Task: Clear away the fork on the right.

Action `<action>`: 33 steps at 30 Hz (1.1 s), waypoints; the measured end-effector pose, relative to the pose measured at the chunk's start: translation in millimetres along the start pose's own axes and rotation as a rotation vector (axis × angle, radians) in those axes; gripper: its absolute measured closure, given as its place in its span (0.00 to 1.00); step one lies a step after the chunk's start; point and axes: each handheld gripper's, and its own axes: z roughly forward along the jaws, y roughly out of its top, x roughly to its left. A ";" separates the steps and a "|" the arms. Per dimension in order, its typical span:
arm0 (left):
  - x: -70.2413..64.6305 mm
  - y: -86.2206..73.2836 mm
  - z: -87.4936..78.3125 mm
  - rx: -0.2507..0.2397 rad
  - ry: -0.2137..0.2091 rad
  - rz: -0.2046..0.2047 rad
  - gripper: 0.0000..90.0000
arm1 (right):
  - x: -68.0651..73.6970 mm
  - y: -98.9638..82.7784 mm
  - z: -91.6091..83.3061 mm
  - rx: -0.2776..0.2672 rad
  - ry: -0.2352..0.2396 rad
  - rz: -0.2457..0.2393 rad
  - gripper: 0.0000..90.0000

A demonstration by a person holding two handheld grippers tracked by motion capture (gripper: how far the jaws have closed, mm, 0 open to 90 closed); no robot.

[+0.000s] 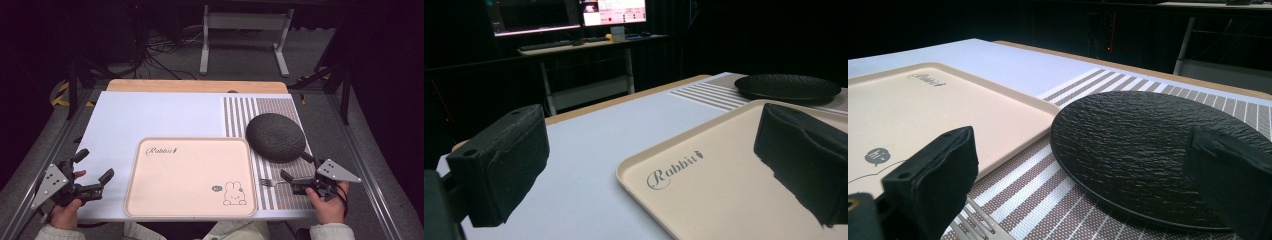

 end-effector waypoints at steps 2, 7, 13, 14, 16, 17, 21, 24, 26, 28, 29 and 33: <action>-0.4 -0.1 0.3 -0.002 0.001 0.001 0.02 | -0.2 0.0 -0.4 0.002 -0.001 0.000 0.02; -0.2 -0.3 0.4 0.000 0.002 0.000 0.02 | 0.1 0.2 0.4 0.005 0.004 0.001 0.02; -0.2 -0.4 0.6 0.001 0.001 0.001 0.02 | 0.3 0.8 0.2 0.002 0.009 0.006 0.02; -0.2 -0.3 0.5 0.000 0.002 0.001 0.02 | 0.6 1.5 0.2 0.004 0.007 0.003 0.02; -0.2 -0.3 0.4 0.001 0.002 0.001 0.02 | 0.8 3.3 0.8 -0.003 0.014 0.007 0.02; -0.1 -0.5 0.6 0.003 0.002 0.001 0.02 | 0.6 4.9 1.4 -0.006 0.012 0.005 0.02; -0.6 -0.7 0.9 0.004 0.002 0.001 0.02 | 0.6 11.1 3.5 -0.007 0.020 0.009 0.02; -0.1 -0.8 0.4 0.005 0.002 0.002 0.02 | -1.6 19.1 6.1 -0.001 0.020 0.002 0.02; 0.0 -0.7 0.4 0.005 0.002 0.001 0.02 | -1.9 21.4 6.8 0.001 0.018 -0.001 0.03; -0.4 -0.8 0.8 0.006 0.003 0.003 0.02 | -2.4 28.2 8.8 0.011 0.034 0.017 0.04; -0.3 -0.7 0.9 0.005 0.002 0.002 0.02 | -2.9 31.5 9.9 0.012 0.041 0.022 0.04; -0.6 -0.8 0.7 0.003 0.005 0.002 0.02 | -5.9 41.4 13.2 0.047 0.051 0.021 0.04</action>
